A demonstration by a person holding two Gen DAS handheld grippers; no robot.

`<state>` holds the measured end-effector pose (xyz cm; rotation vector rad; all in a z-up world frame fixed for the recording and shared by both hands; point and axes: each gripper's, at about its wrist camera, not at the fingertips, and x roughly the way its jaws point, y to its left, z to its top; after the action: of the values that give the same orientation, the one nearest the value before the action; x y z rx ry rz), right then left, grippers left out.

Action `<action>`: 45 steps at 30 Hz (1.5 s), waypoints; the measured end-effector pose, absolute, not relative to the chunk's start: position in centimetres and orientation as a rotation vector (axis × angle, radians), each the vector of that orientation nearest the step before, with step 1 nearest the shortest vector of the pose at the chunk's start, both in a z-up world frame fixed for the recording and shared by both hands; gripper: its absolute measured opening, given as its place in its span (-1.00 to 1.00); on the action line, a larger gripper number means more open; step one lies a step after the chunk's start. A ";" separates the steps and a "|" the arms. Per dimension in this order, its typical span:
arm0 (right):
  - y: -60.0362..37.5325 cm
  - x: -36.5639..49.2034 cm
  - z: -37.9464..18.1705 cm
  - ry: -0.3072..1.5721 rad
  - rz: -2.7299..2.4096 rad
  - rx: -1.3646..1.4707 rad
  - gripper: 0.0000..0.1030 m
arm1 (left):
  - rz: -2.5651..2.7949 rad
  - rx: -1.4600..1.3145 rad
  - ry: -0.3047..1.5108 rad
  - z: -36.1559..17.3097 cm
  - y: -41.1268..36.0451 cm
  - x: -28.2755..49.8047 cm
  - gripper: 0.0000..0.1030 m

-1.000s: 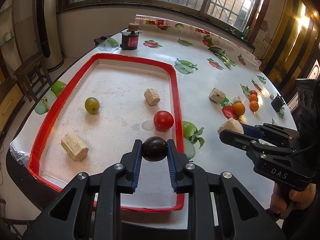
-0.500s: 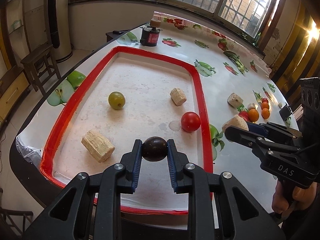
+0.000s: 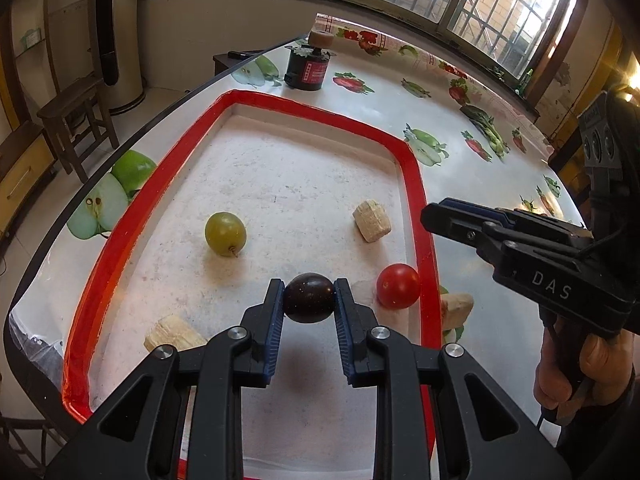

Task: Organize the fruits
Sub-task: 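Carry the dark plum and cob piece over the red-rimmed tray with both tools, then open left tool to drop the plum while right tool releases the cob in tray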

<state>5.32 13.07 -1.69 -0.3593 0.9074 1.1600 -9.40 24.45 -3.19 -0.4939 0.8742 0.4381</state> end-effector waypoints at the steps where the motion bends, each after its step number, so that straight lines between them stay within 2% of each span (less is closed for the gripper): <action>1: 12.7 5.4 -1.9 0.915 1.160 -0.360 -0.51 | 0.438 -0.493 0.875 -3.2 24.5 -9.3 -0.58; 2: 12.0 5.4 -2.1 0.924 1.162 -0.352 -0.45 | 0.439 -0.494 0.876 -3.3 24.6 -9.1 -0.58; 9: 6.2 5.1 -3.9 1.005 1.158 -0.306 -0.45 | 0.433 -0.491 0.878 -3.5 24.8 -9.0 -0.58; 15: 5.9 3.4 -2.9 0.978 1.200 -0.298 -0.39 | 0.428 -0.488 0.877 -3.3 24.5 -8.8 -0.58; 17: 6.2 2.5 -2.9 0.959 1.223 -0.349 -0.06 | 0.428 -0.483 0.877 -3.1 24.4 -8.8 -0.58; 18: 6.4 2.0 -3.0 0.935 1.205 -0.377 -0.02 | 0.428 -0.484 0.876 -3.1 24.4 -8.7 -0.58; 27: 7.9 3.4 -5.4 0.984 1.183 -0.386 -0.09 | 0.420 -0.481 0.874 -2.8 24.1 -8.7 -0.58; 29: 8.0 3.4 -5.4 0.997 1.216 -0.360 -0.33 | 0.418 -0.481 0.873 -2.8 24.0 -8.8 -0.58; 36: 7.3 4.0 -2.9 0.923 1.191 -0.320 -0.33 | 0.414 -0.489 0.871 -3.0 24.0 -8.7 -0.57; 45: 11.4 5.1 -0.4 0.855 1.216 -0.304 -0.33 | 0.427 -0.487 0.868 -2.9 24.6 -8.4 -0.58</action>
<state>5.15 11.37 -0.45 -0.3045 0.8553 1.2164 -8.41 24.62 -2.89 -0.4873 0.8685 0.4269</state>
